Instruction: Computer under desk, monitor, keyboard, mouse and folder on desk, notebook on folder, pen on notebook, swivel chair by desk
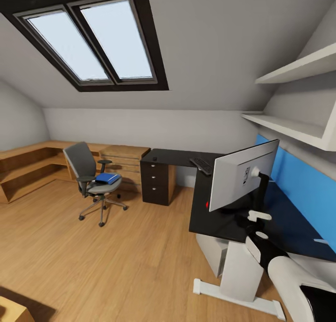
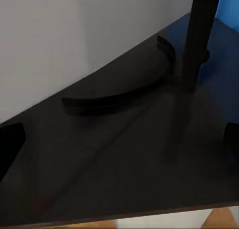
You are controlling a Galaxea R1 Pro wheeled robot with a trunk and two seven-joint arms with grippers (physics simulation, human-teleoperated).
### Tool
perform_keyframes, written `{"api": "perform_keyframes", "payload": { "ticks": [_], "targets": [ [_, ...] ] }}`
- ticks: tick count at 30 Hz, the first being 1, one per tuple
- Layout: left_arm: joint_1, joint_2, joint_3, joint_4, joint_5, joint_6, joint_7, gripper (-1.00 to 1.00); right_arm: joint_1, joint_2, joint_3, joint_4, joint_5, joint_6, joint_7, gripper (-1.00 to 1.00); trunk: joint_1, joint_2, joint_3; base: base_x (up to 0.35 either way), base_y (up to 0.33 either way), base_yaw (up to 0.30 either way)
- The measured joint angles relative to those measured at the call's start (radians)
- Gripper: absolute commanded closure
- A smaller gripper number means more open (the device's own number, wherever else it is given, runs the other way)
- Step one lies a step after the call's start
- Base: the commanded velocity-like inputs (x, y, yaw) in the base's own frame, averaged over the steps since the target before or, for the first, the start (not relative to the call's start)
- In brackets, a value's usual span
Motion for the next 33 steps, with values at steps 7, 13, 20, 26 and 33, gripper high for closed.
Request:
{"api": "perform_keyframes", "payload": {
  "ticks": [7,13,20,26,33],
  "targets": [
    [0.000,-0.001,-0.001,0.000,0.000,0.000,0.000,-1.00,0.000,0.002,-0.002,-0.136,-0.001,0.184,0.000,-1.00,0.000,0.000,0.000,-0.002,0.006,0.000],
    [0.000,0.000,-0.001,0.000,0.000,0.000,0.000,-1.00,0.000,0.024,-0.020,-0.340,-0.001,0.361,-0.005,-1.00,0.000,0.000,0.000,0.000,0.001,0.000],
    [0.000,0.000,-0.001,0.000,0.000,0.001,0.000,-1.00,0.002,0.073,-0.030,-0.435,-0.001,0.413,-0.071,-1.00,0.000,0.000,0.000,0.000,0.000,0.000],
    [0.000,0.000,-0.002,0.000,0.000,0.001,0.000,-1.00,0.042,0.096,-0.028,-0.456,-0.002,0.414,-0.099,-1.00,0.000,0.000,0.000,0.000,0.000,0.000],
    [0.000,0.000,-0.003,0.000,-0.002,0.001,0.000,-1.00,0.089,0.138,-0.024,-0.480,0.001,0.375,-0.110,-1.00,0.000,0.000,0.000,0.000,0.000,0.000]
  ]
}}
